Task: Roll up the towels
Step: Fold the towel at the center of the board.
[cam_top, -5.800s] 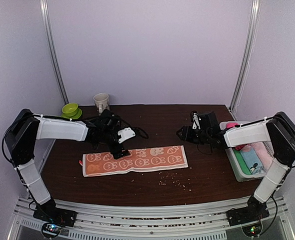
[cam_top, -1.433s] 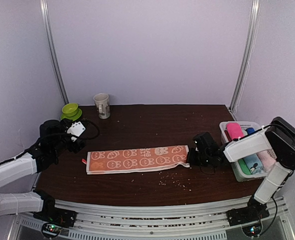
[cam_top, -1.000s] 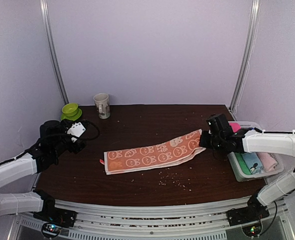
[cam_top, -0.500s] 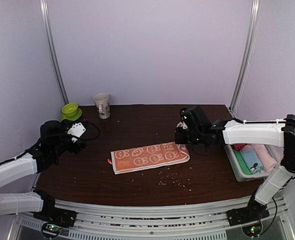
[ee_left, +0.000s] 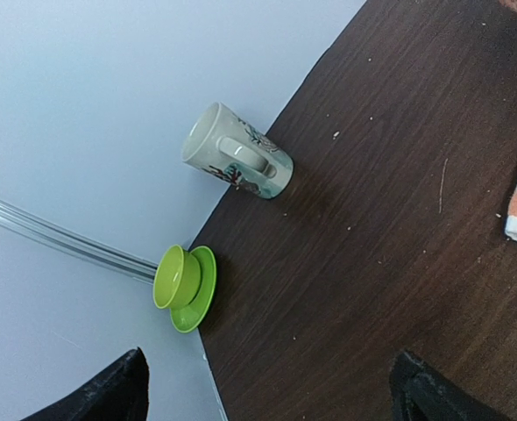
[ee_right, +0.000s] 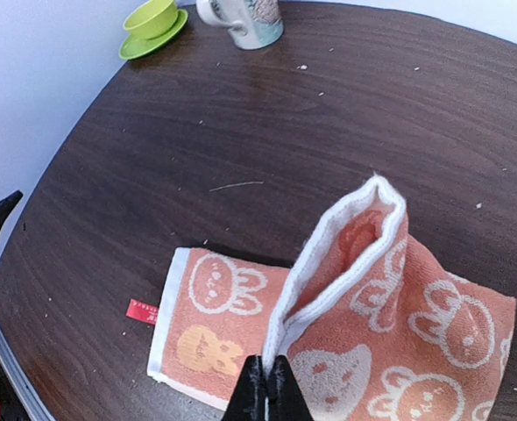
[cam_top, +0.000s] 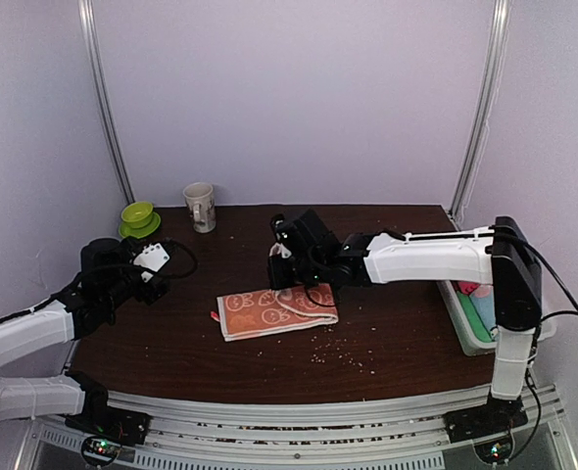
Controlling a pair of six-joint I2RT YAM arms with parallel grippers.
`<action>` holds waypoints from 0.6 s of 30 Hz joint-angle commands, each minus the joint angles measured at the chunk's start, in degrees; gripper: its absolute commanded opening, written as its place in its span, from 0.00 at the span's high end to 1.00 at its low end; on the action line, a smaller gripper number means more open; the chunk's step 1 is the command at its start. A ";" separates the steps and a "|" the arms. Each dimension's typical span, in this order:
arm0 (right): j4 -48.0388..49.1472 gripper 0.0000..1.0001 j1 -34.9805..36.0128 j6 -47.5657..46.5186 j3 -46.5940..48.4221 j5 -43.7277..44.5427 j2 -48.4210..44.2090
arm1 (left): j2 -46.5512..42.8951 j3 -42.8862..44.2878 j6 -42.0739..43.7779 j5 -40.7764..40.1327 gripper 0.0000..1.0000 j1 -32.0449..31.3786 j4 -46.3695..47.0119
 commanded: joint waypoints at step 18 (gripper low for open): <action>-2.40 1.00 3.15 -2.97 11.73 -3.84 8.85 | 0.68 -0.63 0.36 -0.04 0.02 0.19 2.43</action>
